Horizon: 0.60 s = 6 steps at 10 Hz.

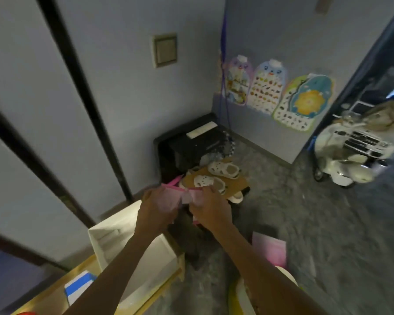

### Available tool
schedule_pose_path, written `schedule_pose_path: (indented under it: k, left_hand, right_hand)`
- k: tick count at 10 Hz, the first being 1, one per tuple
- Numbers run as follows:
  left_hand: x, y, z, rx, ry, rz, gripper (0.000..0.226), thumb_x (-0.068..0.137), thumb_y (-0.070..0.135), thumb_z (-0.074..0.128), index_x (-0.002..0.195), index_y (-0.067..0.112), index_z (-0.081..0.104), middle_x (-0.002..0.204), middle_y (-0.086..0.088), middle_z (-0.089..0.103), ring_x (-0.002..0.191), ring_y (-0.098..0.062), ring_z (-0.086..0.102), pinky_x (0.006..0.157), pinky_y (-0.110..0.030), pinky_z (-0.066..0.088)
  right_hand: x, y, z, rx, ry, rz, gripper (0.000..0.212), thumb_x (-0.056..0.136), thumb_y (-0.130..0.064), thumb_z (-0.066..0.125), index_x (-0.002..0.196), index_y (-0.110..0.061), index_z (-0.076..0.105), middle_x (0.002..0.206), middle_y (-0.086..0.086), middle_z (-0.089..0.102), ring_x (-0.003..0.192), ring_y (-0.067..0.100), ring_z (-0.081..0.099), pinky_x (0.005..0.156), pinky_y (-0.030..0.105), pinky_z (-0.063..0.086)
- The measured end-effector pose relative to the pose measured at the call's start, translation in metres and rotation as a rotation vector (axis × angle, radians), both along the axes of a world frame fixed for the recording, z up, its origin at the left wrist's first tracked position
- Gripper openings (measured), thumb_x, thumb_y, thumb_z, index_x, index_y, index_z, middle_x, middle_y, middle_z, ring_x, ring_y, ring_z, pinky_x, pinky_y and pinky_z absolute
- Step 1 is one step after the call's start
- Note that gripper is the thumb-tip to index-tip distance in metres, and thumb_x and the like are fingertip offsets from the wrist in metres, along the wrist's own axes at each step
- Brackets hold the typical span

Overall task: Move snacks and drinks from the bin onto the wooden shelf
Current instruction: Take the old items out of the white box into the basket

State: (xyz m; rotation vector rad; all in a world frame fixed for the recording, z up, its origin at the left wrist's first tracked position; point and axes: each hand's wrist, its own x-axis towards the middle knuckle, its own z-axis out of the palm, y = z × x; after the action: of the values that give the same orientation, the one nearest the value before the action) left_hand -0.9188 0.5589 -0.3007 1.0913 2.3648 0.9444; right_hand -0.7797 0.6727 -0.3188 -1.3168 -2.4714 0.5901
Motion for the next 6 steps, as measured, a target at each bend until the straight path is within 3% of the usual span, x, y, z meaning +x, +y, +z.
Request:
schedule_pose_path:
  k: [1, 2, 3, 4, 5, 6]
  left_hand:
    - [0.085, 0.025, 0.038, -0.027, 0.042, -0.165, 0.024, 0.097, -0.001, 0.065, 0.119, -0.006, 0.072, 0.123, -0.029, 0.068, 0.122, -0.047, 0.06, 0.107, -0.06, 0.046]
    - [0.14, 0.042, 0.024, 0.004, 0.006, -0.286, 0.02, 0.093, 0.008, 0.068, 0.11, 0.016, 0.075, 0.109, -0.017, 0.074, 0.107, -0.041, 0.07, 0.093, -0.055, 0.057]
    - [0.205, 0.06, -0.006, -0.066, -0.05, -0.353, 0.061, 0.086, 0.025, 0.082, 0.143, 0.016, 0.059, 0.132, -0.009, 0.066, 0.124, -0.029, 0.063, 0.095, -0.031, 0.049]
    - [0.255, 0.079, -0.034, -0.07, -0.11, -0.436, 0.073, 0.081, 0.027, 0.087, 0.145, 0.015, 0.056, 0.131, -0.002, 0.061, 0.126, -0.025, 0.06, 0.092, -0.026, 0.042]
    - [0.293, 0.099, -0.072, -0.089, -0.125, -0.496, 0.082, 0.068, 0.041, 0.086, 0.141, 0.02, 0.055, 0.12, 0.015, 0.055, 0.112, -0.01, 0.057, 0.091, -0.023, 0.045]
    - [0.316, 0.119, -0.145, -0.192, -0.161, -0.526, 0.093, 0.064, 0.042, 0.085, 0.147, 0.03, 0.046, 0.122, 0.021, 0.055, 0.109, -0.001, 0.057, 0.094, -0.017, 0.049]
  right_hand:
    - [0.084, 0.021, -0.01, 0.092, 0.005, -0.127, 0.064, 0.088, -0.071, 0.056, 0.134, -0.027, 0.053, 0.125, -0.005, 0.063, 0.108, 0.018, 0.068, 0.084, 0.039, 0.061]
    - [0.163, 0.027, -0.012, -0.022, 0.039, -0.222, 0.053, 0.089, -0.058, 0.068, 0.129, -0.024, 0.059, 0.123, 0.0, 0.064, 0.105, 0.023, 0.068, 0.087, 0.041, 0.061]
    - [0.24, 0.025, -0.036, -0.038, 0.056, -0.351, 0.054, 0.09, -0.051, 0.07, 0.135, -0.023, 0.062, 0.135, 0.005, 0.061, 0.114, 0.028, 0.066, 0.09, 0.041, 0.059]
    - [0.294, 0.02, -0.061, -0.116, 0.056, -0.444, 0.056, 0.085, -0.055, 0.065, 0.133, -0.025, 0.065, 0.135, 0.008, 0.061, 0.115, 0.032, 0.066, 0.09, 0.041, 0.057]
    - [0.336, 0.019, -0.098, -0.211, 0.038, -0.52, 0.052, 0.08, -0.043, 0.074, 0.13, -0.031, 0.066, 0.129, 0.007, 0.062, 0.112, 0.032, 0.066, 0.089, 0.038, 0.054]
    - [0.366, 0.025, -0.165, -0.282, 0.013, -0.59, 0.057, 0.076, -0.043, 0.076, 0.129, -0.024, 0.068, 0.128, 0.009, 0.063, 0.111, 0.034, 0.066, 0.09, 0.041, 0.057]
